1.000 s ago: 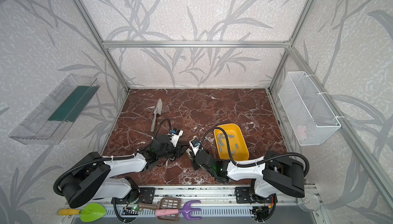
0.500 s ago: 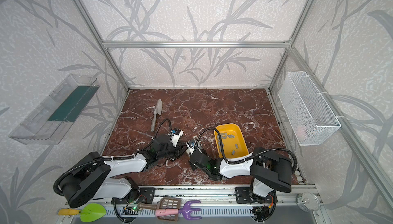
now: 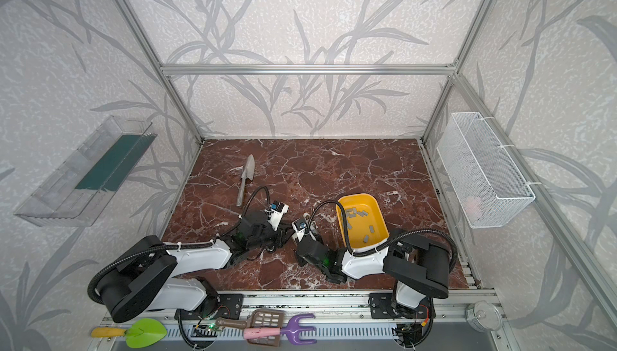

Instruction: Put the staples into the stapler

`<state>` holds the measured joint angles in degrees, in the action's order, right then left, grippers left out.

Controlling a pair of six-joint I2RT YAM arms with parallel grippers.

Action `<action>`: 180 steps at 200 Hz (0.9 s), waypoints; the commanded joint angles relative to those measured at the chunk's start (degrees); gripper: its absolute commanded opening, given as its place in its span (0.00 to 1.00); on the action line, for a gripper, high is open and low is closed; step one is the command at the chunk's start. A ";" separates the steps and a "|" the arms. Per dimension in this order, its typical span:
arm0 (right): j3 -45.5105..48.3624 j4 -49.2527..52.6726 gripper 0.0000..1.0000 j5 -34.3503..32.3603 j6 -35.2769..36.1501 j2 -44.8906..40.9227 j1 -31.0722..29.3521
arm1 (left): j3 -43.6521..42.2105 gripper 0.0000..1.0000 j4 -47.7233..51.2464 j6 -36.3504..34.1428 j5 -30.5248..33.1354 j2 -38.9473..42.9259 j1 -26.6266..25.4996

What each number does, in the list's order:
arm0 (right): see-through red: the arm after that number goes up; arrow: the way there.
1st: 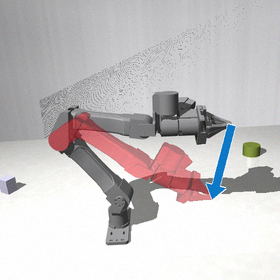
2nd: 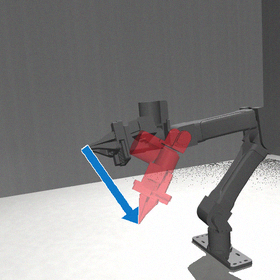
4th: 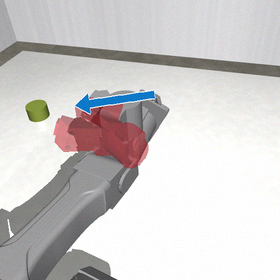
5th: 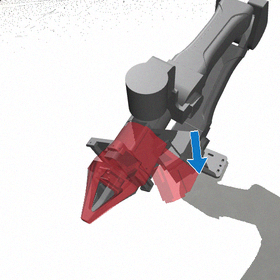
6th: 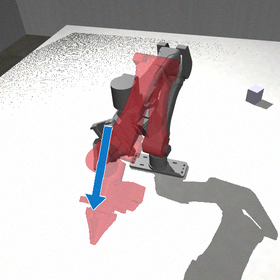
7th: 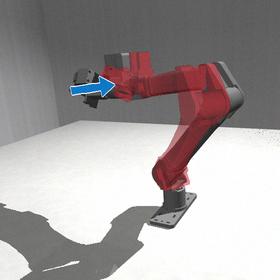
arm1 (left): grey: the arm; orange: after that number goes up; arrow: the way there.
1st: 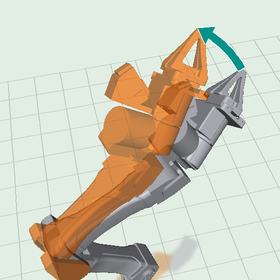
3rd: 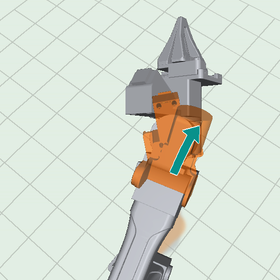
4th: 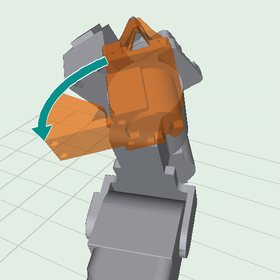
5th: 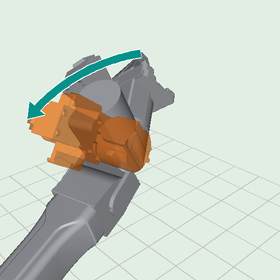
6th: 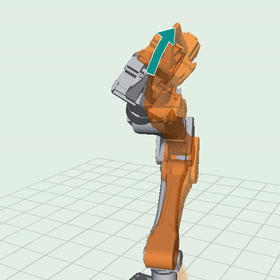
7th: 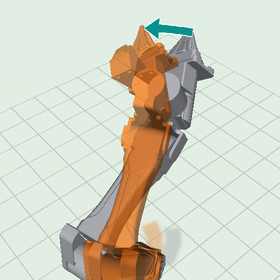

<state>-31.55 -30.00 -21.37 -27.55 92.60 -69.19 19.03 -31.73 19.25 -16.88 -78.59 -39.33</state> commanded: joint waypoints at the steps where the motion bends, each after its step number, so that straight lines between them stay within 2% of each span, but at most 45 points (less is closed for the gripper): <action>1: 1.46 3.18 0.11 0.38 -1.57 2.40 -0.61 | -0.66 0.30 2.02 -0.44 -0.88 -1.23 -0.23; 120: 5.27 -3.63 0.10 -1.99 -6.41 9.51 -2.03 | -0.87 0.30 2.19 -0.26 -0.87 -0.65 -0.29; 180: 5.69 -7.01 0.10 -2.37 -6.64 12.27 -2.00 | -0.78 0.30 2.54 -0.17 -0.87 -0.26 -0.23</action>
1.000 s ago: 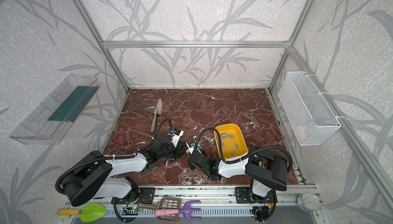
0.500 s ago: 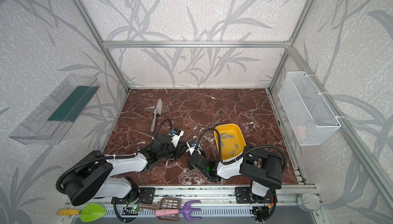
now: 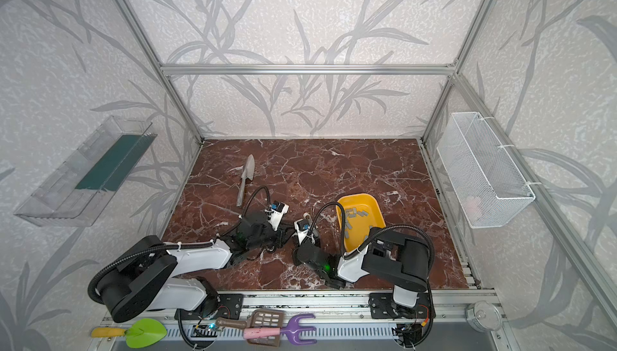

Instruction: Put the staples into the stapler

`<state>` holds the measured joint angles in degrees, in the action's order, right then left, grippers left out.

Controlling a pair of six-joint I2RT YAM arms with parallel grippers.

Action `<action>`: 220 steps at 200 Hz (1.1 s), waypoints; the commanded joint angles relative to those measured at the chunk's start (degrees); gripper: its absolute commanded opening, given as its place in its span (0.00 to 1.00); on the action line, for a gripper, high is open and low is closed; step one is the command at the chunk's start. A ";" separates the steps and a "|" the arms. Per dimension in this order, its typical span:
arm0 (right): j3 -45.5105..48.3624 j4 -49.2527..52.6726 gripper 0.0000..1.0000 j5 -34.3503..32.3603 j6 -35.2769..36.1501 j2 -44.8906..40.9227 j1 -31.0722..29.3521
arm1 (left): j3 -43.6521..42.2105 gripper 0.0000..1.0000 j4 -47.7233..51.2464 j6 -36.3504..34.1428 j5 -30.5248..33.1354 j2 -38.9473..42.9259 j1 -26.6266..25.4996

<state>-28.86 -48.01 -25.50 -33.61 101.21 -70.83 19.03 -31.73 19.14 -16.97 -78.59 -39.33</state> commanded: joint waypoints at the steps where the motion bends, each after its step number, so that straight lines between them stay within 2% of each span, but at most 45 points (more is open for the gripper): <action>1: 2.92 11.09 0.10 1.77 -0.54 3.61 -0.41 | -0.76 0.30 2.59 -0.06 -0.82 -0.21 -0.27; 25: 0.89 14.09 0.10 0.62 1.47 2.03 -0.42 | -0.70 0.30 2.81 0.02 -0.87 0.47 -0.22; 63: 1.32 12.94 0.11 0.18 2.56 -0.04 0.11 | -0.61 0.30 3.82 -0.06 -0.18 1.49 -0.23; 103: -5.58 21.62 0.13 -0.79 9.26 -6.96 0.48 | -0.40 0.30 5.56 0.39 1.86 4.36 -0.22; 135: -10.64 26.48 0.15 -0.88 13.43 -9.43 0.76 | -0.07 0.30 9.09 0.53 6.86 8.28 -0.13; 156: -10.52 28.88 0.19 -2.19 14.84 -14.09 0.75 | 0.70 0.33 11.96 0.97 10.67 12.28 -0.07; 185: -6.64 32.67 0.29 -5.64 13.70 -22.86 1.12 | 1.73 0.44 13.98 1.90 16.34 18.76 -0.02; 220: 1.19 35.53 0.41 -5.44 8.57 -29.94 1.96 | 2.94 0.82 13.13 0.57 15.71 25.05 0.04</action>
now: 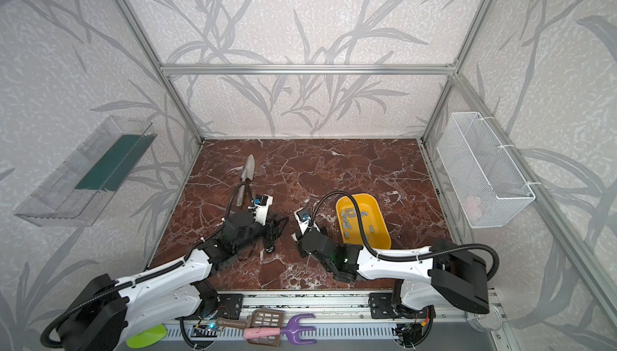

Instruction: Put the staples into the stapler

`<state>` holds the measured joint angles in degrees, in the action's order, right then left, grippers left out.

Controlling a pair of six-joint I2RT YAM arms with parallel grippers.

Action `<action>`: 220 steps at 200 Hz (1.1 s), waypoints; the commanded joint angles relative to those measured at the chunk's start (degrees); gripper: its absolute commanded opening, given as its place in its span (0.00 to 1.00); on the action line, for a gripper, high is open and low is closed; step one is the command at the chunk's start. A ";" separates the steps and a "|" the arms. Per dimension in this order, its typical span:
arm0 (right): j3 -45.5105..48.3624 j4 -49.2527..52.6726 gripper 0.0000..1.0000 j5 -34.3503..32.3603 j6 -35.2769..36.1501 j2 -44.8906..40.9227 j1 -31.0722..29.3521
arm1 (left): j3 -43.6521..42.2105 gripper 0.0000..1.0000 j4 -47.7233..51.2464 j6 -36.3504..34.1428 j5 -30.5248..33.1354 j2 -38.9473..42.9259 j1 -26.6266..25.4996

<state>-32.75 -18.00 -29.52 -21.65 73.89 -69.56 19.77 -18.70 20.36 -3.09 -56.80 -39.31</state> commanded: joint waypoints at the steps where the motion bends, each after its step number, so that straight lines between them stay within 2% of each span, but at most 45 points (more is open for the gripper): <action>1: 5.20 5.65 0.42 -1.33 -3.52 -2.70 0.72 | 2.16 0.82 0.08 -0.66 1.89 3.35 -0.02; 10: 6.21 6.43 0.43 -0.28 -4.85 -2.64 1.11 | 2.16 0.88 0.08 -0.38 2.18 4.15 -0.04; 26: 7.70 7.08 0.45 0.48 -6.91 -1.65 1.21 | 2.22 0.90 0.74 0.33 2.55 4.76 0.02; 64: 10.08 4.90 0.51 3.66 -9.36 2.75 4.01 | 2.54 0.90 1.64 0.60 1.32 4.00 -0.04; 134: 7.44 -0.60 0.64 7.71 -8.76 15.57 7.48 | 2.40 0.91 2.16 0.18 1.82 2.27 0.03; 180: 5.42 -3.14 0.62 9.90 -8.32 20.74 7.85 | 3.64 0.91 2.53 0.46 0.94 0.67 0.04; 220: 4.99 -3.66 0.51 10.28 -7.65 21.82 7.95 | 4.27 0.91 3.60 0.29 1.59 -0.02 0.11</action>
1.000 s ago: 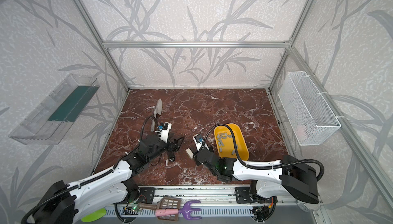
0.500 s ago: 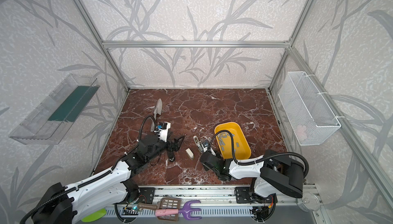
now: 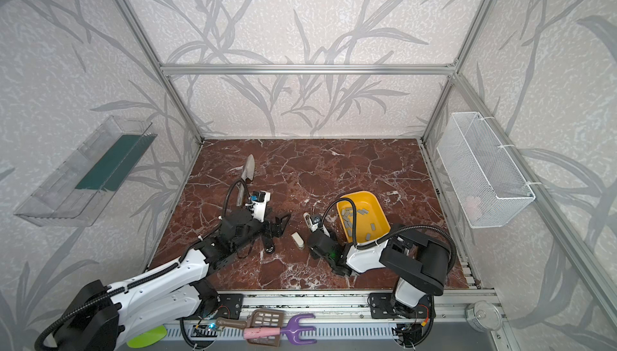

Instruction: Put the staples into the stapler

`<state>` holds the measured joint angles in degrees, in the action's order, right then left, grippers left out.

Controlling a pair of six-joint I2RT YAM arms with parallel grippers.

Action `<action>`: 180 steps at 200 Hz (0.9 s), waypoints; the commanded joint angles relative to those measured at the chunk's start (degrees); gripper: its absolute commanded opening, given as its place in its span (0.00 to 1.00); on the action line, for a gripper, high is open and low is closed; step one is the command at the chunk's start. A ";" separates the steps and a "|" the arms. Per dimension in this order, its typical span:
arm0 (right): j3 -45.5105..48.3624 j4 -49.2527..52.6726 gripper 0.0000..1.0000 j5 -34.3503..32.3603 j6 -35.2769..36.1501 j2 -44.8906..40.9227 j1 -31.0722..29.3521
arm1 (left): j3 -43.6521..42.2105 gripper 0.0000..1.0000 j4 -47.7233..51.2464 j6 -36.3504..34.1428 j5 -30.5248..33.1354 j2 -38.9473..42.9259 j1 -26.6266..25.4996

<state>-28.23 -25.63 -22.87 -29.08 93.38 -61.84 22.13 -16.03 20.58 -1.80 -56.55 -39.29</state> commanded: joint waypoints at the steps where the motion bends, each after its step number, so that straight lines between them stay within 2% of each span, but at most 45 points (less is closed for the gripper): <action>1: 0.41 3.94 0.51 3.67 -0.20 2.37 0.23 | 1.89 0.91 0.92 0.08 0.30 -0.24 0.13; 44: -0.25 4.21 0.40 3.58 0.08 2.96 0.31 | 1.90 0.91 -0.15 0.10 0.46 -0.79 0.12; 79: -0.60 3.92 0.34 3.10 0.92 2.72 0.37 | 2.00 0.91 -0.55 0.13 3.52 -2.71 0.51; 135: -0.69 4.90 0.30 2.76 1.19 1.55 0.32 | 1.95 0.91 -1.20 2.19 2.26 -4.07 3.74; 180: -0.89 4.31 0.28 3.72 1.48 1.37 0.32 | 1.50 0.91 -2.95 2.86 0.78 -5.59 4.35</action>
<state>-29.15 -26.28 -21.96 -27.59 94.45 -61.58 22.48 -17.08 22.52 -0.21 -60.90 -35.22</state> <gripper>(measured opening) 0.303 0.907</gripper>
